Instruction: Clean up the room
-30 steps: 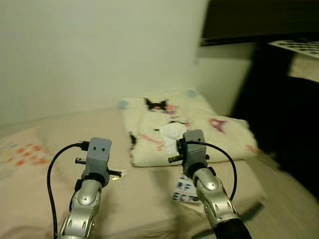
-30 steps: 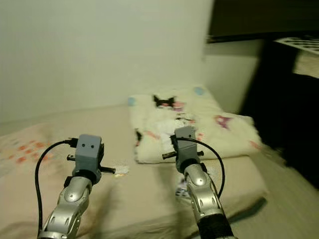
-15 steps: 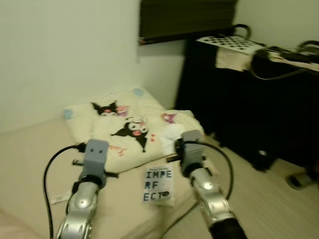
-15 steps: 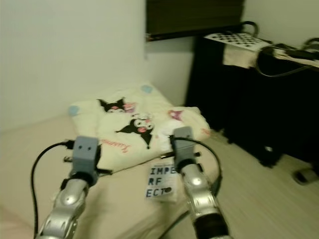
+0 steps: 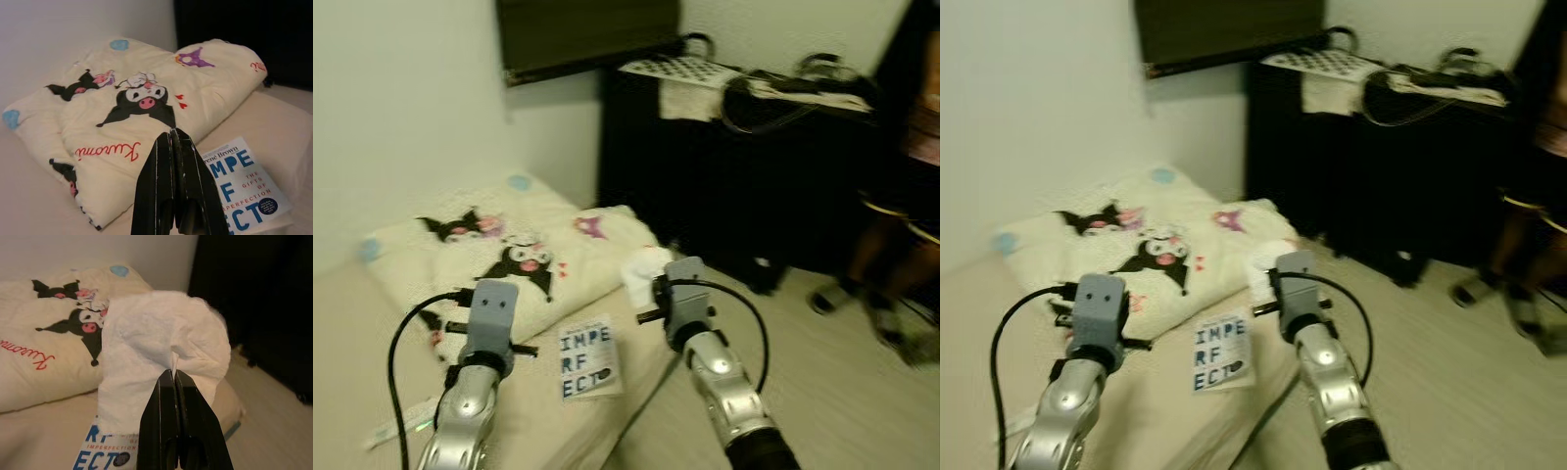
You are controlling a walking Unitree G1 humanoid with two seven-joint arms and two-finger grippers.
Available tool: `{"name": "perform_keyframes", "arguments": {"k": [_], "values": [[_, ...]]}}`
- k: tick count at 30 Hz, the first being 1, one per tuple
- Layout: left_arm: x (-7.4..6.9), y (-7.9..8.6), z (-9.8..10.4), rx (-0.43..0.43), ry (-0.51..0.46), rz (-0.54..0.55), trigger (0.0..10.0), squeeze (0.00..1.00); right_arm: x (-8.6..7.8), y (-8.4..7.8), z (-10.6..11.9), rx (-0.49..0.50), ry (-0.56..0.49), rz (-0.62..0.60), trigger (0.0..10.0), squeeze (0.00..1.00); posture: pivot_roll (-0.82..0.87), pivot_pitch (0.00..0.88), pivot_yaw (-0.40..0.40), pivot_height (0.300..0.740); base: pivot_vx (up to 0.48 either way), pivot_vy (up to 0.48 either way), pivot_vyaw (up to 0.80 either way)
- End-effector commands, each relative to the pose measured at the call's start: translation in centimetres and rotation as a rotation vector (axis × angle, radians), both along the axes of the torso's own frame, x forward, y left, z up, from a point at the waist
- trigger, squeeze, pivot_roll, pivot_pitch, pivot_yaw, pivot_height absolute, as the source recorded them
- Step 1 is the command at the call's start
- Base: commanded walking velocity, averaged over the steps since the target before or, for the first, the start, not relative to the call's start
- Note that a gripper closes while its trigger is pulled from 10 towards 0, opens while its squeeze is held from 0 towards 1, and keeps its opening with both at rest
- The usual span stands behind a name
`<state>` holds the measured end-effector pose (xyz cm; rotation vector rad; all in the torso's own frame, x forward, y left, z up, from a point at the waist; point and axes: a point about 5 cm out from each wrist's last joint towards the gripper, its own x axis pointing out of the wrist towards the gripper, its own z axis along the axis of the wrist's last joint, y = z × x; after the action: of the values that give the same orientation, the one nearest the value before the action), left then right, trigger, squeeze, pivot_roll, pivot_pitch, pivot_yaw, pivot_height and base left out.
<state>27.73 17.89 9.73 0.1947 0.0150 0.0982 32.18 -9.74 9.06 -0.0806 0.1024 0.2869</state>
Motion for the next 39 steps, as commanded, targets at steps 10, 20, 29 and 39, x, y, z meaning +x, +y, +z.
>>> {"name": "perform_keyframes", "arguments": {"k": [10,20,29,39], "values": [[-0.5,0.3,-1.3,0.026,0.038,-0.016,10.0,0.0,-0.2,-0.8,-0.9,-0.009,0.03,-0.035,10.0,0.0,0.0,0.048,-0.007,0.727,0.0,0.0,-0.8],[-0.2,-0.5,-1.0,0.01,0.024,-0.041,10.0,0.0,-0.2,-1.3,-0.7,-0.016,0.017,-0.058,10.0,0.0,-0.01,0.047,-0.001,0.727,0.0,0.0,-0.8],[-0.1,-0.5,-0.9,0.011,0.02,-0.037,10.0,0.0,-0.3,-1.6,-0.7,-0.018,0.017,-0.065,10.0,0.0,-0.01,0.05,-0.002,0.727,0.0,0.0,-0.8],[-0.1,-0.6,-1.0,0.007,0.022,-0.037,10.0,0.0,-0.1,-1.2,-0.3,0.0,0.007,-0.042,10.0,0.0,-0.01,0.048,-0.007,0.727,0.0,0.0,-0.8]]}}
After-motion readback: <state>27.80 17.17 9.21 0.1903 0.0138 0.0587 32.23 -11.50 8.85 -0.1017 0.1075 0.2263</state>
